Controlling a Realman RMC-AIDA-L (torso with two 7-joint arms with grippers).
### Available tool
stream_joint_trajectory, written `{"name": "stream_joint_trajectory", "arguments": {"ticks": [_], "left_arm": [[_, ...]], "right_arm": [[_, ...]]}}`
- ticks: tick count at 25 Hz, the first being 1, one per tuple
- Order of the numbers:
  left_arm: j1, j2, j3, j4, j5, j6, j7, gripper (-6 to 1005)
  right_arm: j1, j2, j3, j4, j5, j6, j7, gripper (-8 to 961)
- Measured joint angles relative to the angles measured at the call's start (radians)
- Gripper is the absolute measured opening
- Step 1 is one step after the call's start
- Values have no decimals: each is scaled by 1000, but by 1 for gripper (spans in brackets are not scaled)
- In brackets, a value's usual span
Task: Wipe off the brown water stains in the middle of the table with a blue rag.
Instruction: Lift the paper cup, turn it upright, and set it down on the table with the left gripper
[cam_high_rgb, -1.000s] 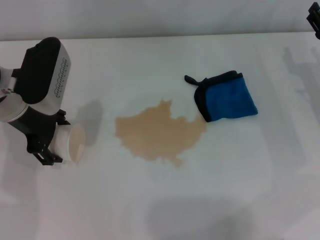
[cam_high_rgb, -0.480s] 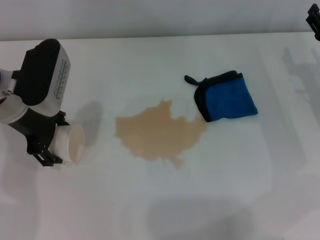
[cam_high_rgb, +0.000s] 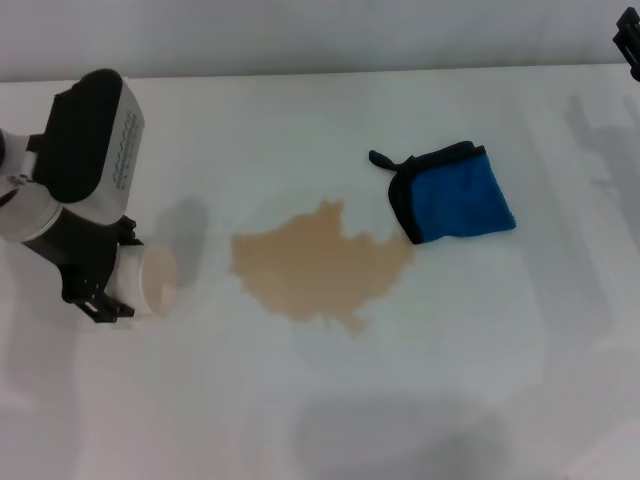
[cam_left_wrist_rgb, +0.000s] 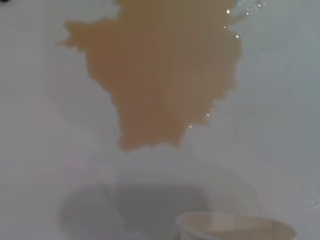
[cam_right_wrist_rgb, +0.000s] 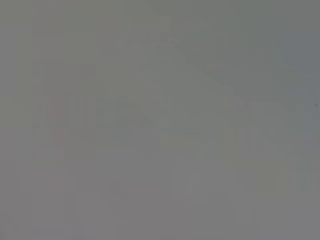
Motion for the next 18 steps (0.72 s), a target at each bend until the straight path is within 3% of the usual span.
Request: {"name": "stream_joint_trajectory", "arguments": {"ticks": [6,8,13,18], "left_arm": [[1,1,-16,30,-2,18,-43,799],[2,0,-58,42,-14,34,-69,799],[29,1,-138,45,-119,93,-103,800],[86,0,-144,46,-232,159,-104,800]], "right_arm": [[0,-2,1,0,0,5,0,857],[0,-2,1,0,0,6,0,857],[0,-5,2,-1,0,6,-1,858],[1,-7,2,-2,0,6,-6,858]]}}
